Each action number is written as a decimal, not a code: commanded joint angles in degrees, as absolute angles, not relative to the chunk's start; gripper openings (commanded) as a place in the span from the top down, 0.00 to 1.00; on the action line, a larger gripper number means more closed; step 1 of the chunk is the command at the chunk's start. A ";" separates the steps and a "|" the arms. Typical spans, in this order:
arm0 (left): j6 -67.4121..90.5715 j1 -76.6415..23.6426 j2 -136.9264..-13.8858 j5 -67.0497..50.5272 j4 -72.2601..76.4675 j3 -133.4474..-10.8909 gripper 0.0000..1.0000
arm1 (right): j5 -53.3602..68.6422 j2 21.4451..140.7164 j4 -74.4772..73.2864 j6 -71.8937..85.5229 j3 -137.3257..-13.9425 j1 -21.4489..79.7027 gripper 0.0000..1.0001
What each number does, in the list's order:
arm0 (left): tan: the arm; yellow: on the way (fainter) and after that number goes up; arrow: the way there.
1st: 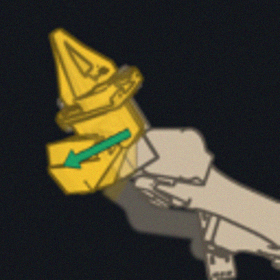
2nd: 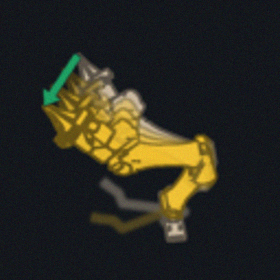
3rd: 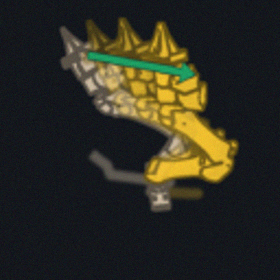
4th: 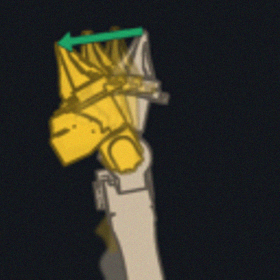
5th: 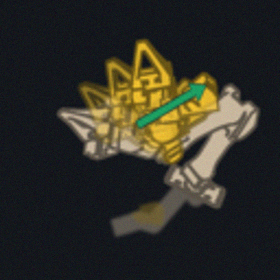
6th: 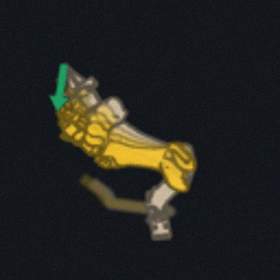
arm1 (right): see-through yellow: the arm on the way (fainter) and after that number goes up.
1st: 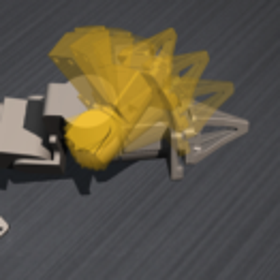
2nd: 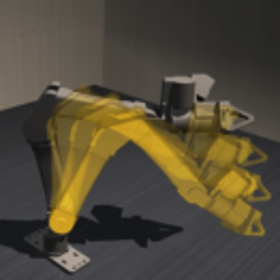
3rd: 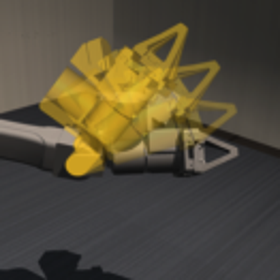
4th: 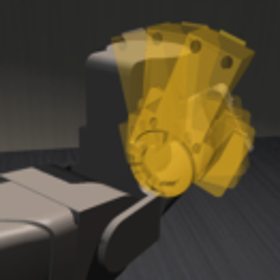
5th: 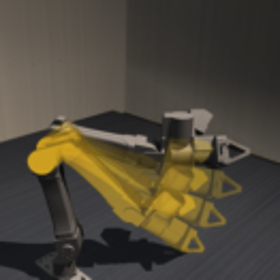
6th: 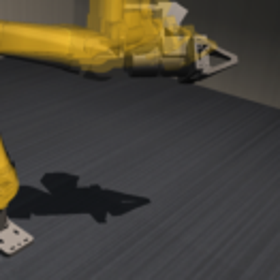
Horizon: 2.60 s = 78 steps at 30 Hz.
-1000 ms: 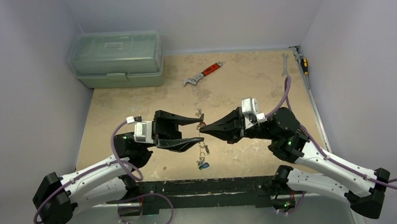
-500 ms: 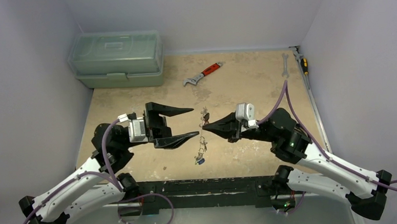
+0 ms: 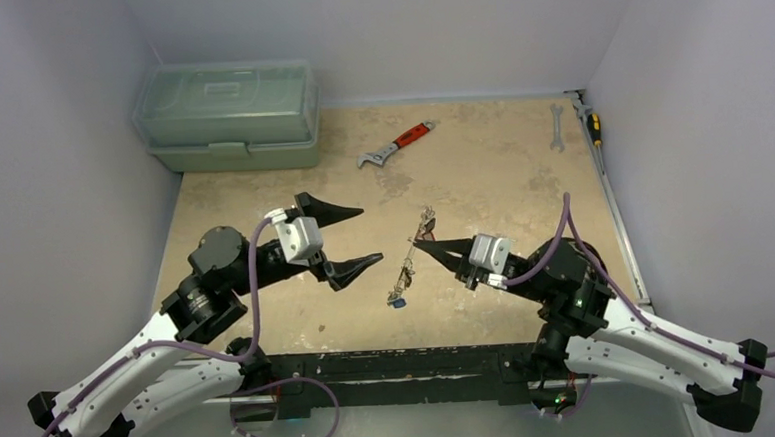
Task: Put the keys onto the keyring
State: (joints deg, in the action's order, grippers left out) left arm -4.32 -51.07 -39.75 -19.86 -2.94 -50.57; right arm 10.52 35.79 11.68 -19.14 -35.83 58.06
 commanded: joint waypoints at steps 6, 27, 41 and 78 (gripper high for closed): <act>-11.42 -51.15 -36.45 -18.35 -6.83 -48.03 0.26 | 2.32 28.68 25.57 -30.53 -29.38 61.50 1.00; 5.85 -51.23 -50.76 -7.91 -5.11 -45.85 0.31 | -33.76 40.04 13.88 -15.74 -44.26 58.22 1.00; 12.86 -58.42 -77.50 5.74 16.74 -46.94 0.41 | -26.71 46.24 -2.98 -4.00 -58.81 30.89 1.00; 8.08 -68.16 -140.33 20.92 -7.02 -111.26 0.63 | -28.72 45.93 -8.80 -7.84 -77.88 28.82 1.00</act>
